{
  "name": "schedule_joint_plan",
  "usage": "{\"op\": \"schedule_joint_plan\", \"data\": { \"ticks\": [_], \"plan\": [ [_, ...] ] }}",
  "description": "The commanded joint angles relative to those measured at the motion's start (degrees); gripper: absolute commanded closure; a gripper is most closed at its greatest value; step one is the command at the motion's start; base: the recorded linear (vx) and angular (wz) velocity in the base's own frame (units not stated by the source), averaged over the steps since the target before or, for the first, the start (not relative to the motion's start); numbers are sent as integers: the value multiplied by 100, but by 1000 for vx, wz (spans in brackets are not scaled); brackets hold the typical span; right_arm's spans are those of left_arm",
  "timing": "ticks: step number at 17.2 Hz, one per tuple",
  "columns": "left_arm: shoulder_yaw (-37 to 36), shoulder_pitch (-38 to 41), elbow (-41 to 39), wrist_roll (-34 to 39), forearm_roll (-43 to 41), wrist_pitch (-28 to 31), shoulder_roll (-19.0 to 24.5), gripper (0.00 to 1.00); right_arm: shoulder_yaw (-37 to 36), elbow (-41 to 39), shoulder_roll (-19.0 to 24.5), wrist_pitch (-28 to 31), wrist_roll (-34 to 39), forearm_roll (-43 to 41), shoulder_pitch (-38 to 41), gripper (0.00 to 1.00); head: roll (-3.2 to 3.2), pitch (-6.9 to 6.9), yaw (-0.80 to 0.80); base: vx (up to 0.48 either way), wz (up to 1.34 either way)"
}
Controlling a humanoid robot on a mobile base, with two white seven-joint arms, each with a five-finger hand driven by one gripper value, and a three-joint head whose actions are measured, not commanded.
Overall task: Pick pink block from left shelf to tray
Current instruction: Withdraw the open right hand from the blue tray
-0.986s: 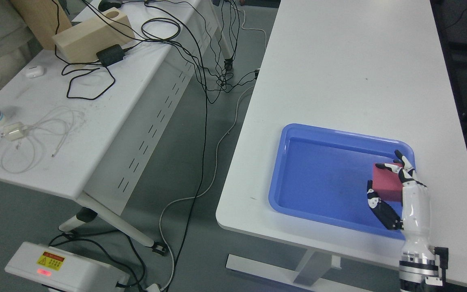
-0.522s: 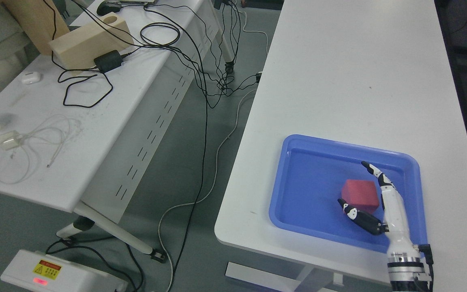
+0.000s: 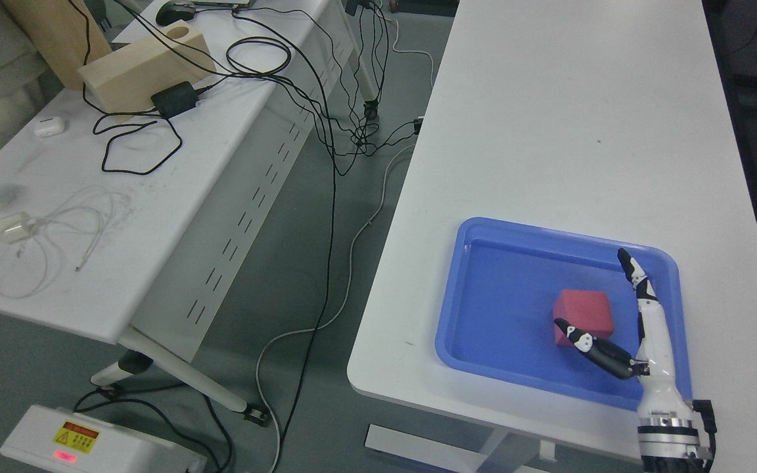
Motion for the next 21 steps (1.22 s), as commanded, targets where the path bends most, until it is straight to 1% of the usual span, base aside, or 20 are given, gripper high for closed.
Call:
{"op": "schedule_joint_plan", "data": {
  "ticks": [1, 4, 7, 11, 15, 21],
  "plan": [
    [0, -132, -100, -2, -9, -4, 100, 0, -348, -10, -100, -11, -16, -804, -5, 0, 0, 0, 0, 0, 0],
    [0, -132, -100, -2, -9, -4, 100, 0, -356, -10, -100, 33, -16, -813, -5, 0, 0, 0, 0, -14, 0],
    [0, -132, -100, -2, -9, -4, 100, 0, -575, -10, -100, 86, -16, -979, -5, 0, 0, 0, 0, -62, -7],
    [0, -132, -100, -2, -9, -4, 100, 0, -655, -10, -100, 674, -25, -1252, -14, 0, 0, 1, 0, -117, -62],
    [0, -132, -100, -2, -9, -4, 100, 0, -1041, -10, -100, 1324, -192, -1866, -93, 0, 0, 1, 0, -161, -12],
    [0, -132, -100, -2, -9, -4, 100, 0, -955, -10, -100, 1343, -183, -1938, -84, 0, 0, 1, 0, -126, -6]
  ]
}}
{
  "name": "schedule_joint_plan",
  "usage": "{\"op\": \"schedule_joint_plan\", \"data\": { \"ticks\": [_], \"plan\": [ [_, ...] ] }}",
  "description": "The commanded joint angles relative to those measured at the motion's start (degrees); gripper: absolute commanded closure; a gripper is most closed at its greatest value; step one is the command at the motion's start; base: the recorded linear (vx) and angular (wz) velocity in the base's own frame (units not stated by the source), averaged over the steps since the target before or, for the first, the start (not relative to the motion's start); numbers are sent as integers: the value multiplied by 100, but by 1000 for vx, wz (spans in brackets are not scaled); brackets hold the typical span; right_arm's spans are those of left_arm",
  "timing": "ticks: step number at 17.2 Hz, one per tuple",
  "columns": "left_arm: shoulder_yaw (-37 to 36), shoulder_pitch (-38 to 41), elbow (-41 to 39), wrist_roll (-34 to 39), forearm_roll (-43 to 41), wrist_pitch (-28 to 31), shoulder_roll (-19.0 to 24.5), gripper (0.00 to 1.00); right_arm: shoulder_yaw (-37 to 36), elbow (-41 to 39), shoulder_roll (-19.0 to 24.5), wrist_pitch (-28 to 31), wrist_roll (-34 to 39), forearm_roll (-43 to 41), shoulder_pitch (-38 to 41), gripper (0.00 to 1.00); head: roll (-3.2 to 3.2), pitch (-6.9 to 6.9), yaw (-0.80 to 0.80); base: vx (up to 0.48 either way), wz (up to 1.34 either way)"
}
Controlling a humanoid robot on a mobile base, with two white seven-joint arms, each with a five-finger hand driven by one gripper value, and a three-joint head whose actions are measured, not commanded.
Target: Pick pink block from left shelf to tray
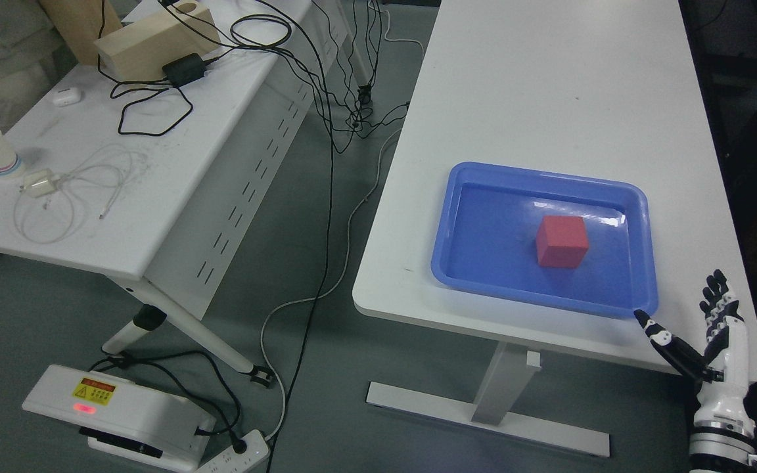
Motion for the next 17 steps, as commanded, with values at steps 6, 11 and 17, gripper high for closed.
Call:
{"op": "schedule_joint_plan", "data": {
  "ticks": [6, 11, 17],
  "plan": [
    [0, -133, -100, -2, -9, -4, 100, 0, -88, -2, -100, 6, 51, -203, -3, 0, 0, 0, 0, -103, -316],
    [0, -141, -100, -2, -9, -4, 100, 0, -8, 7, -100, 6, 69, -203, 6, 0, 0, 0, 0, -176, -138],
    [0, -133, -100, -2, -9, -4, 100, 0, 45, 7, -100, 6, 69, -203, 23, 0, 0, 0, 0, -206, 53]
  ]
}}
